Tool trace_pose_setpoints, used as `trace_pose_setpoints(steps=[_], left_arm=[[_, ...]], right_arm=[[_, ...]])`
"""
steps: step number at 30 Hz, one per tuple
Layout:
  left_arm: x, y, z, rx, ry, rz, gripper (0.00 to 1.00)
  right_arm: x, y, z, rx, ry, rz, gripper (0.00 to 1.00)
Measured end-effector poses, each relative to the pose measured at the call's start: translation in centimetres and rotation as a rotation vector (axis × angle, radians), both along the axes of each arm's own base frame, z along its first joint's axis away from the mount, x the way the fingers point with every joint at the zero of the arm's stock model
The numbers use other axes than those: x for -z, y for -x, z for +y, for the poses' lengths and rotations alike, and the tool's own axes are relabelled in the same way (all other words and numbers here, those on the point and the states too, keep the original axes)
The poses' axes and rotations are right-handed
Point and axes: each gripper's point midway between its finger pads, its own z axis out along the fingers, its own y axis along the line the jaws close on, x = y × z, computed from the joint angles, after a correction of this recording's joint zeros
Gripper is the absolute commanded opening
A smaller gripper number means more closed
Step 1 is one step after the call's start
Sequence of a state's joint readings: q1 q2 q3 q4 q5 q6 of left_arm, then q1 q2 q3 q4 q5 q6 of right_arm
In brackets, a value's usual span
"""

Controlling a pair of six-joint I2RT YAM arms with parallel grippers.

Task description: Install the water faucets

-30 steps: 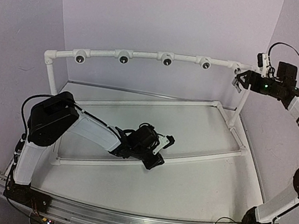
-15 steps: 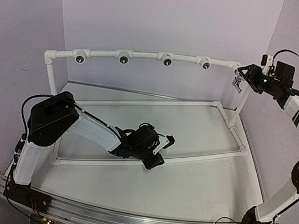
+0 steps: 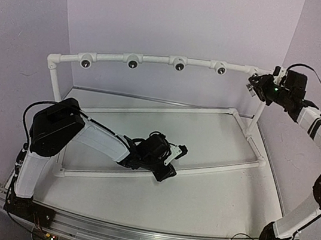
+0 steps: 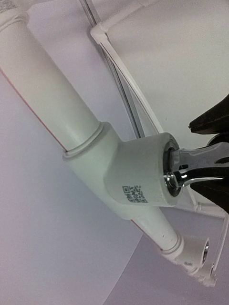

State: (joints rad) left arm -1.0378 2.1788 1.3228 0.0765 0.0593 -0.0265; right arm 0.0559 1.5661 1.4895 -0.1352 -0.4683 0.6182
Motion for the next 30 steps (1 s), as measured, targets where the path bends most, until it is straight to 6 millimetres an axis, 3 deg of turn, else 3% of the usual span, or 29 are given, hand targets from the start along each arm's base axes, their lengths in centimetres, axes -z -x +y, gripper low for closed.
trace_pose_setpoints(steps=[2, 4, 6, 9, 10, 12, 16, 20, 30], left_arm=[[0.0, 0.0, 0.0, 0.000, 0.000, 0.000, 0.00], [0.0, 0.0, 0.0, 0.000, 0.000, 0.001, 0.00], [0.0, 0.0, 0.0, 0.000, 0.000, 0.001, 0.00], [0.0, 0.0, 0.0, 0.001, 0.000, 0.001, 0.00], [0.0, 0.0, 0.0, 0.001, 0.000, 0.001, 0.00], [0.0, 0.0, 0.0, 0.001, 0.000, 0.002, 0.00], [0.0, 0.0, 0.0, 0.001, 0.001, 0.002, 0.00], [0.0, 0.0, 0.0, -0.001, 0.001, 0.002, 0.00], [0.0, 0.0, 0.0, 0.000, 0.001, 0.003, 0.00]], right_arm=[[0.0, 0.1, 0.3, 0.007, -0.133, 0.014, 0.23], [-0.2, 0.1, 0.6, 0.003, -0.276, 0.017, 0.41], [-0.6, 0.3, 1.2, -0.031, -0.545, 0.015, 0.53], [-0.4, 0.2, 1.6, -0.063, -0.794, 0.041, 0.74], [-0.6, -0.1, 1.8, -0.082, -0.918, 0.057, 0.76], [-1.0, -0.3, 1.8, -0.093, -1.001, 0.066, 0.80], [-2.8, -0.3, 2.0, -0.135, -1.083, 0.070, 0.91], [-3.3, -0.4, 2.0, -0.136, -1.086, 0.068, 0.98], [-3.2, 0.6, 1.8, -0.088, -0.983, 0.079, 0.98]])
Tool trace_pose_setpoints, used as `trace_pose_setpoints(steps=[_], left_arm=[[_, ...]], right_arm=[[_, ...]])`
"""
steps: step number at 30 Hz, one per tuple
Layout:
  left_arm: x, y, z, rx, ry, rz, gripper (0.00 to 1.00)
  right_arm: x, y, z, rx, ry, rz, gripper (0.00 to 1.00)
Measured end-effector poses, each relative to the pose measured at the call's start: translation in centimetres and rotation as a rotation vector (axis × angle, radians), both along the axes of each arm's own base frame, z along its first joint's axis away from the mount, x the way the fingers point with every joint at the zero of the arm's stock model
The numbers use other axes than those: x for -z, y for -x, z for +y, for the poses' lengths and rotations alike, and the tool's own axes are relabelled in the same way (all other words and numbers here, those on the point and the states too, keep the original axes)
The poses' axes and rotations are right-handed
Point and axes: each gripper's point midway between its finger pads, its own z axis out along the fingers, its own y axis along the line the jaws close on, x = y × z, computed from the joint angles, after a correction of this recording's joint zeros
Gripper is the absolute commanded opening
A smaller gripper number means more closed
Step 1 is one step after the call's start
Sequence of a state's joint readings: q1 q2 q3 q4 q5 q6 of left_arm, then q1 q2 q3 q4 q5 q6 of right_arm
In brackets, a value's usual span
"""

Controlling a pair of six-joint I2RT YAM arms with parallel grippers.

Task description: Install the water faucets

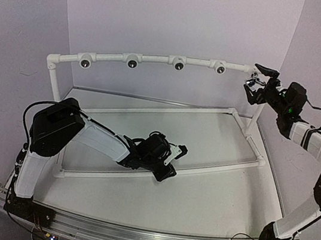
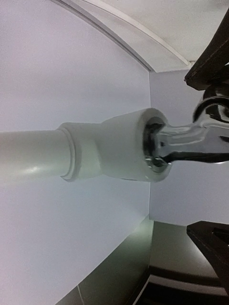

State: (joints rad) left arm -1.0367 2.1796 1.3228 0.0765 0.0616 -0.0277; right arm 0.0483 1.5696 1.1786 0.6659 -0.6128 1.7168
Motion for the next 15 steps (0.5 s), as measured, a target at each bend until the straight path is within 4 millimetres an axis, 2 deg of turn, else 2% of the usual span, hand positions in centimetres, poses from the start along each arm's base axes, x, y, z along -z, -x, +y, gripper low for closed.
trace_pose_setpoints(steps=[4, 7, 11, 15], left_arm=[[0.0, 0.0, 0.0, 0.000, 0.000, 0.000, 0.00], [0.0, 0.0, 0.0, 0.001, 0.000, 0.000, 0.00], [0.0, 0.0, 0.0, 0.001, -0.001, 0.001, 0.00], [0.0, 0.0, 0.0, 0.001, -0.001, 0.000, 0.00]], right_arm=[[-0.2, 2.1, -0.1, 0.036, 0.223, -0.024, 0.98], [-2.1, 4.3, -0.5, 0.074, 0.429, -0.112, 0.98], [-3.2, 5.8, -0.8, 0.096, 0.582, -0.150, 0.98], [-2.1, 6.4, -1.9, 0.123, 0.785, -0.099, 0.98]])
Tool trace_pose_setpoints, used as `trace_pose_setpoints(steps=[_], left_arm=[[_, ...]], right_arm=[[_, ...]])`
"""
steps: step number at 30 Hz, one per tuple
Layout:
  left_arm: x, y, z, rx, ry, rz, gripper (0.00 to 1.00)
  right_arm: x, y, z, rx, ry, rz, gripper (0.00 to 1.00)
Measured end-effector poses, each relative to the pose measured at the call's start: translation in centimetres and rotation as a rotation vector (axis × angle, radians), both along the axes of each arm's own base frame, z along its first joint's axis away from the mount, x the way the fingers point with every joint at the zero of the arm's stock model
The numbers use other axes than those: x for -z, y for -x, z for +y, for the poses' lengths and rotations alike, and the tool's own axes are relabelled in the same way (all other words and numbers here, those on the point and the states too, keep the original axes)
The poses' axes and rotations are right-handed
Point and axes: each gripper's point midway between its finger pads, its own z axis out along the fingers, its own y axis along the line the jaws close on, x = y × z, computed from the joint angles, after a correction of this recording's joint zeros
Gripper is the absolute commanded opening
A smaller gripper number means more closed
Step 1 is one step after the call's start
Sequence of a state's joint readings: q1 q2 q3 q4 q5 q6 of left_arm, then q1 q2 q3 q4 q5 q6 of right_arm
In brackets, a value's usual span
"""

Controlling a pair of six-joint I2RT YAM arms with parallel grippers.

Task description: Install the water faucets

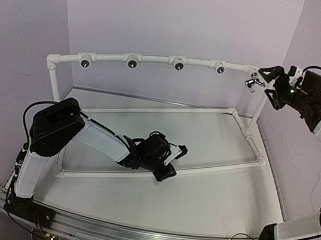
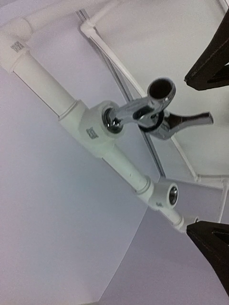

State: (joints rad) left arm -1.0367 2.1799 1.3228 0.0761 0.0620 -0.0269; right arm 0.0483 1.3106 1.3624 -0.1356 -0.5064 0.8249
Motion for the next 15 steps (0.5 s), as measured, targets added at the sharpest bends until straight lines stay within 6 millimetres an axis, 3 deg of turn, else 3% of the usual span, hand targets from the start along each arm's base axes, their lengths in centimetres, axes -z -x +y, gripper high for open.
trace_pose_setpoints(steps=[4, 11, 14, 15], left_arm=[[0.0, 0.0, 0.0, 0.000, 0.000, 0.000, 0.00], [0.0, 0.0, 0.0, 0.001, 0.000, 0.000, 0.00], [0.0, 0.0, 0.0, 0.001, 0.000, 0.000, 0.00], [0.0, 0.0, 0.0, 0.001, 0.000, 0.000, 0.00]], right_arm=[[0.9, 1.5, -1.2, 0.010, 0.290, -0.013, 0.98], [-1.5, 5.2, -0.3, -0.199, 1.028, -0.351, 0.98], [0.1, 5.1, 0.3, -0.269, 1.326, -0.429, 0.98], [1.6, 4.6, 0.6, -0.308, 1.460, -0.438, 0.98]])
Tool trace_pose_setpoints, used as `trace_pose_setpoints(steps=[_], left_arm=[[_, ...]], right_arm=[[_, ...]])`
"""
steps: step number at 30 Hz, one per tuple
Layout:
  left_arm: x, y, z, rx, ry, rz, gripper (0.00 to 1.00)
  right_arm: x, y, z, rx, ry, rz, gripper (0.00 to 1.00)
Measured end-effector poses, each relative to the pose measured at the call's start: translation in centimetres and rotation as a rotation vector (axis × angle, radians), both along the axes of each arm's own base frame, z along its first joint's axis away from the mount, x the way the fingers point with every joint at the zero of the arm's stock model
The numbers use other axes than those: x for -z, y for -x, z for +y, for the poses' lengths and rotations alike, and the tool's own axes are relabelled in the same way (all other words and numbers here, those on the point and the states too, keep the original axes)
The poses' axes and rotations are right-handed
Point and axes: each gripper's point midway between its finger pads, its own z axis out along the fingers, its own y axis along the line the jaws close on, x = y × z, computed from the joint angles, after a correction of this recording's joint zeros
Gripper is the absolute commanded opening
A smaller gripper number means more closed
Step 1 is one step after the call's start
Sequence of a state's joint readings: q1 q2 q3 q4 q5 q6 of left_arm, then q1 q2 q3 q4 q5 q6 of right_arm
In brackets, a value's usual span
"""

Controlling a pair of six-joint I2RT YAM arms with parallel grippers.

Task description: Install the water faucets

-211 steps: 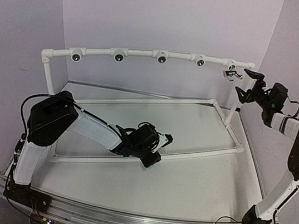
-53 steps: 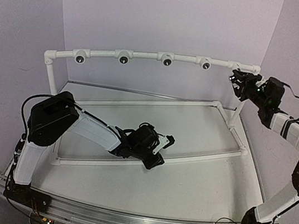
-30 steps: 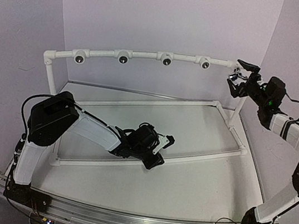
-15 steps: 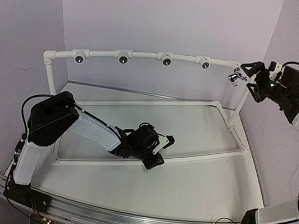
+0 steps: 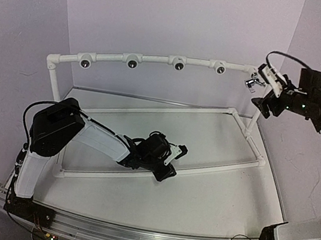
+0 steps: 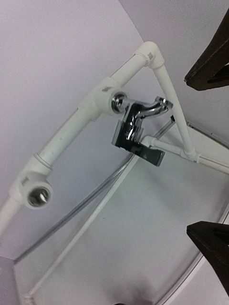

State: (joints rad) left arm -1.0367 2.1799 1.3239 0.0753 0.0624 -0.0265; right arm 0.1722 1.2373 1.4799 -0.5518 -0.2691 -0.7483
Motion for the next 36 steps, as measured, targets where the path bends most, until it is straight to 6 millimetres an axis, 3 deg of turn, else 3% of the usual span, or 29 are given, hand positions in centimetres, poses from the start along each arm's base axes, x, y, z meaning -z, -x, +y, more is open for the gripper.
trace_pose_setpoints(steps=[5, 13, 17, 22, 25, 28, 29, 30, 36], left_arm=[[0.0, 0.0, 0.0, 0.002, -0.001, 0.007, 0.00], [0.2, 0.0, 0.0, 0.004, -0.003, 0.010, 0.00], [0.2, 0.0, 0.0, 0.005, -0.002, 0.012, 0.00], [0.2, 0.0, 0.0, 0.005, -0.001, 0.012, 0.00], [0.2, 0.0, 0.0, 0.006, -0.001, 0.012, 0.00], [0.2, 0.0, 0.0, 0.006, -0.001, 0.013, 0.00], [0.2, 0.0, 0.0, 0.006, -0.001, 0.013, 0.00], [0.2, 0.0, 0.0, 0.006, -0.001, 0.013, 0.00], [0.2, 0.1, 0.0, 0.006, -0.001, 0.014, 0.00]], right_arm=[[3.7, -2.3, 0.9, -0.035, 0.338, -0.048, 0.98], [2.2, -5.1, 2.9, 0.020, 0.671, -0.265, 0.98], [2.6, -6.8, 2.6, 0.076, 0.742, -0.279, 0.97], [3.9, -8.6, 1.9, 0.136, 0.815, -0.261, 0.77], [4.0, -9.7, 1.5, 0.193, 0.836, -0.259, 0.75], [3.4, -10.4, 1.2, 0.243, 0.823, -0.270, 0.59], [3.1, -10.6, 1.1, 0.263, 0.802, -0.270, 0.52], [3.0, -10.7, 1.1, 0.271, 0.793, -0.272, 0.38], [2.0, -10.7, 1.5, 0.360, 0.518, -0.262, 0.23]])
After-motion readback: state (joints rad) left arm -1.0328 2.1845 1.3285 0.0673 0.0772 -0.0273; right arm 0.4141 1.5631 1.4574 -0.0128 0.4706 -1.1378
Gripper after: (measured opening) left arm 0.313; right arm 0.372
